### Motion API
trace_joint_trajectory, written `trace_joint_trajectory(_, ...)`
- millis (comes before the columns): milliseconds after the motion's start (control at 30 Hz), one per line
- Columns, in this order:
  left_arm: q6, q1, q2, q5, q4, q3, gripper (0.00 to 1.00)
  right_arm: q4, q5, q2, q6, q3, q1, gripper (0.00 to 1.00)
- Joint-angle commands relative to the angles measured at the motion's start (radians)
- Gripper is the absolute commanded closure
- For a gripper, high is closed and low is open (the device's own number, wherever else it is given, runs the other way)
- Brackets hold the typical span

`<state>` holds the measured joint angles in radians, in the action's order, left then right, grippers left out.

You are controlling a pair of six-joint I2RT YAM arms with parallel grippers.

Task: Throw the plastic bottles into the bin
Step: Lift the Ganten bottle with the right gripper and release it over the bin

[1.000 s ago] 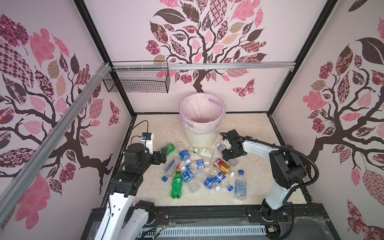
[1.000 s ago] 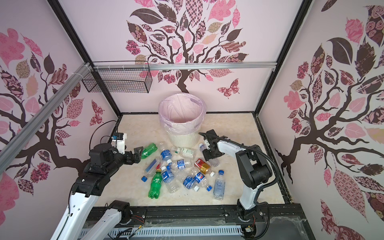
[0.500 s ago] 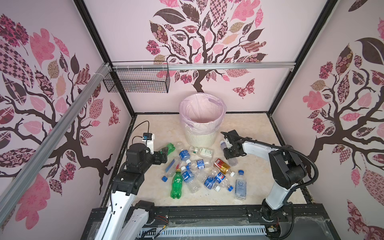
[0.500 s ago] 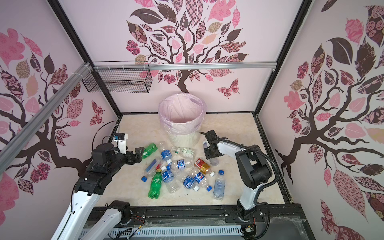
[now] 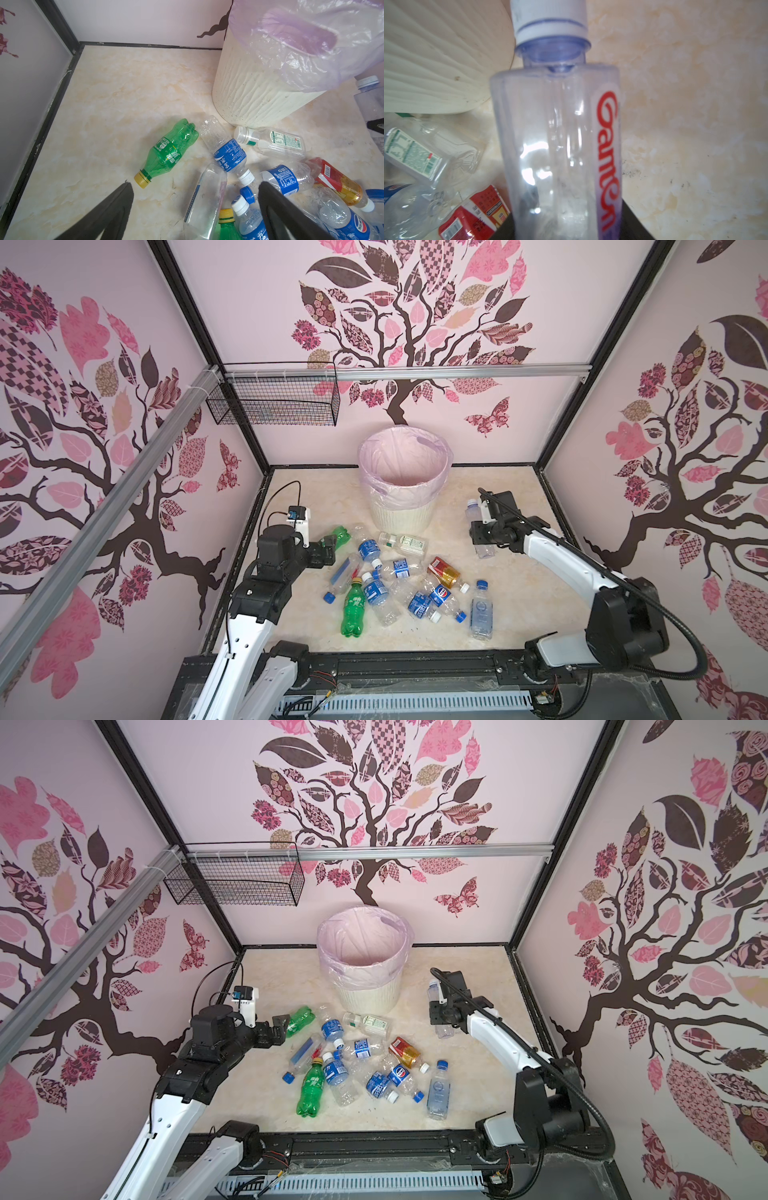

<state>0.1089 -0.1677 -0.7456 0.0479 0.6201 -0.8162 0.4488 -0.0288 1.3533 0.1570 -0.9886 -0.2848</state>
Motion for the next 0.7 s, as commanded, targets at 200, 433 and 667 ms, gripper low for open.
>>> trace_joint_trajectory(200,-0.011,0.02,-0.013,0.046,-0.017,-0.007,0.02,-0.083,0.114,-0.371,-0.011,0.045,-0.002,0.47)
trace_joint_trajectory(433,-0.015,0.022,-0.021,0.052,-0.014,-0.014,0.02,-0.157,0.234,-0.609,-0.027,0.063,-0.002,0.44)
trace_joint_trajectory(667,-0.037,0.023,-0.017,0.043,0.019,-0.025,0.02,-0.293,0.374,-0.449,0.008,-0.117,-0.002,0.47)
